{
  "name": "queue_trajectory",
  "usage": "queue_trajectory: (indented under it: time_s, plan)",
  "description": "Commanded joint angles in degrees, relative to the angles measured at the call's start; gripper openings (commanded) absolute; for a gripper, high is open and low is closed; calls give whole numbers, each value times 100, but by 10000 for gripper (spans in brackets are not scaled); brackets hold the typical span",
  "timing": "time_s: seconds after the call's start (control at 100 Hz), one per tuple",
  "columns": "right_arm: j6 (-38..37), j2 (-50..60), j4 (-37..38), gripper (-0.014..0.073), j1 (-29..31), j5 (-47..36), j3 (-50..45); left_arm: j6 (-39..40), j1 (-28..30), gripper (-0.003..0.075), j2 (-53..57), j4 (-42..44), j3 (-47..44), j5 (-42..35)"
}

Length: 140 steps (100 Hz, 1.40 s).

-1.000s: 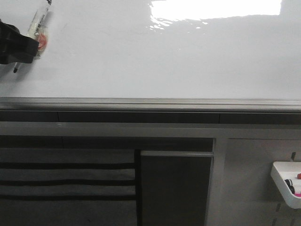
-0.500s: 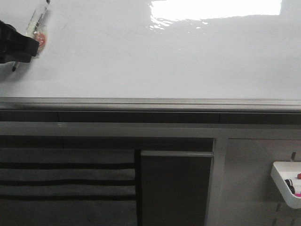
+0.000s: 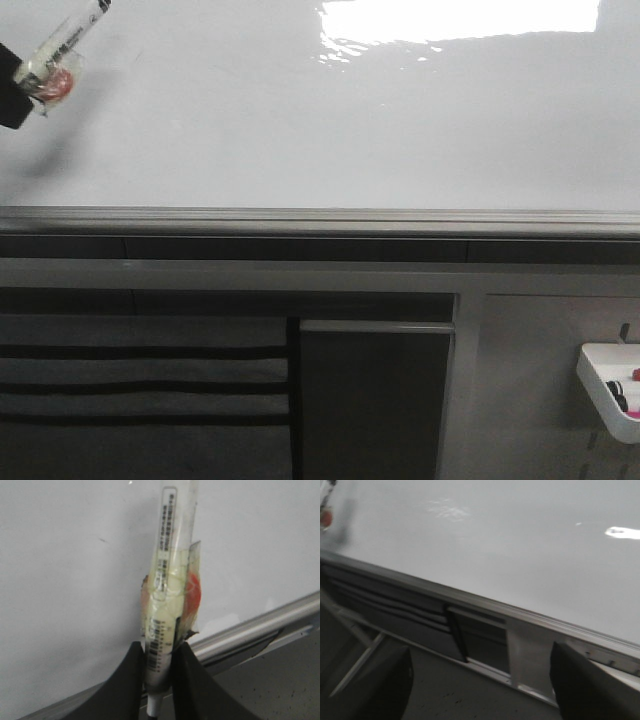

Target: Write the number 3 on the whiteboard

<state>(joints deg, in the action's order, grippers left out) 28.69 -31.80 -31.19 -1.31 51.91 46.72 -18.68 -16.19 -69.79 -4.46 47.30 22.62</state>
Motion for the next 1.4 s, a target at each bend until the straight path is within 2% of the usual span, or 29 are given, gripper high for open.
queue_trajectory:
  time_s: [0.0,0.13,0.3,0.47,0.62,0.8,1.01,1.25,1.39]
  plan:
    - [825,-438,-828,509,-134,50,374,-283,-34,-18,490,-140,310,365]
    - [1366,-1197,-960,509,-716,530,704,-1093,-192,-18,1016,-559,384,1112]
    - [2090,-2039,-949,509,-1616,735,1161,-2487,-743,-18,1352,-1649,384,2085]
    - [3107,-2806,-925,509,-2539,728,1603,-2921,-1490,-18,1265,-2271,384,2785]
    - [3238,-3484,-856,509,-3132,680,1981,-3194,-2165,-18,1216,-2385,394,2764]
    - [3238,-4034,-836,509,-3524,693,2330,-3196,-2713,-18,1216,-2408,549,2756]
    - [3278,-4243,-836,503,-3886,602,2411,-3196,-2774,-18,1216,-2436,679,2767]
    - [3278,-4243,-1028,346,-3886,614,2411,-3196,-2774,-18,1216,-2436,679,2767]
    - [3278,-4243,-1093,328,-3886,639,2424,-3196,-2774,-18,1216,-2436,679,2767]
